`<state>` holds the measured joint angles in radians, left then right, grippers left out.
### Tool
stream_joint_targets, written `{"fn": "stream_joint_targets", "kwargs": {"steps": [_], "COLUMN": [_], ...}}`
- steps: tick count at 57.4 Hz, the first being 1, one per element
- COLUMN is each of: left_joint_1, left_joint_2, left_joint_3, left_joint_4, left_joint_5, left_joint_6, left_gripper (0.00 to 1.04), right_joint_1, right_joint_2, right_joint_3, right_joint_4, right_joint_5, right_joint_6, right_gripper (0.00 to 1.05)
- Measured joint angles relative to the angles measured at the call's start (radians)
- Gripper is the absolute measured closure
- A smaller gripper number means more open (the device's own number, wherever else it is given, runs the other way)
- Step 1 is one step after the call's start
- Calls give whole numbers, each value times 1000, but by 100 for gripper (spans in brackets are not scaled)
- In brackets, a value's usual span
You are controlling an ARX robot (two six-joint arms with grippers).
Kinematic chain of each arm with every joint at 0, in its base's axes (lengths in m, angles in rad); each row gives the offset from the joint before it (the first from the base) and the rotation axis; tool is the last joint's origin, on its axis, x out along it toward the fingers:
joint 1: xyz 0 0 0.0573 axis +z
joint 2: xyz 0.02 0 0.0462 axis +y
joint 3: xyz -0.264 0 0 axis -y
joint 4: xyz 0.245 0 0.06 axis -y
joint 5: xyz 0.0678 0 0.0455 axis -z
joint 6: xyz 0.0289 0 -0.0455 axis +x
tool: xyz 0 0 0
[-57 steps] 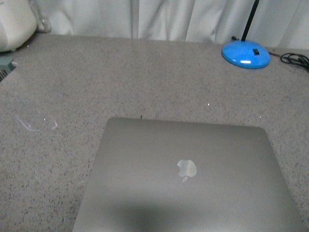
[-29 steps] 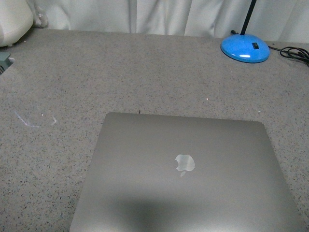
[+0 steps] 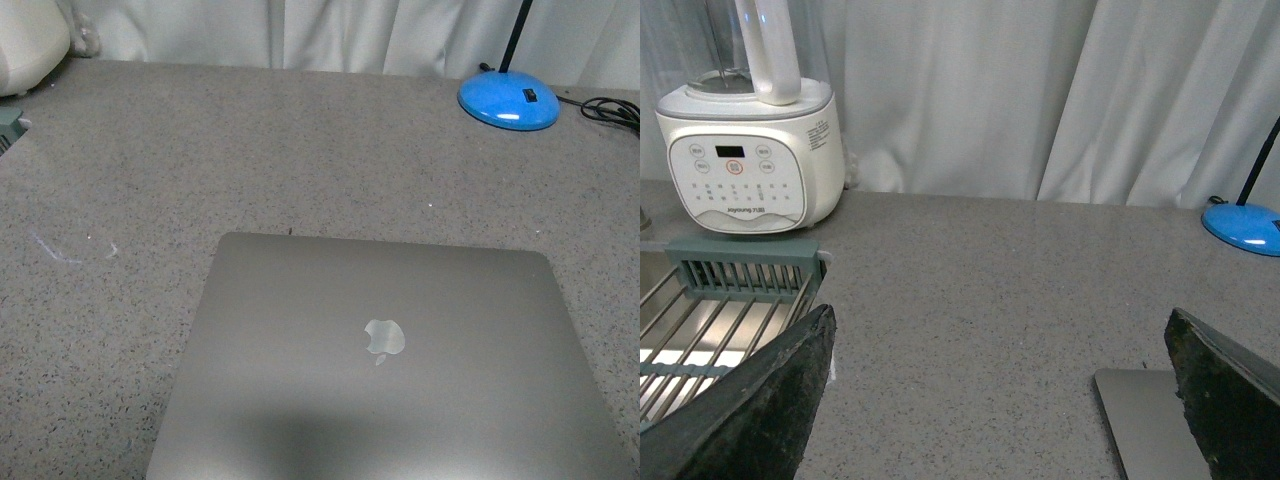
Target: Close laptop
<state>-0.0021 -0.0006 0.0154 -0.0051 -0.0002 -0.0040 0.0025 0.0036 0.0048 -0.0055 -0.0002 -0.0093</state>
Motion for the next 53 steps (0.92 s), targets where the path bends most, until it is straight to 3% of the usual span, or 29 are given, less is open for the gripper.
{"fn": "stream_joint_targets", "kwargs": {"steps": [53], "left_joint_1": [0], "left_joint_2": [0], "left_joint_3": [0], "left_joint_4": [0], "left_joint_5": [0], "left_joint_6": [0], "left_gripper": [6], "right_joint_1": [0], "right_joint_2": [0], "right_joint_3": [0], "right_joint_4": [0], "right_joint_5": [0], "right_joint_6": [0], "right_gripper": [9]}}
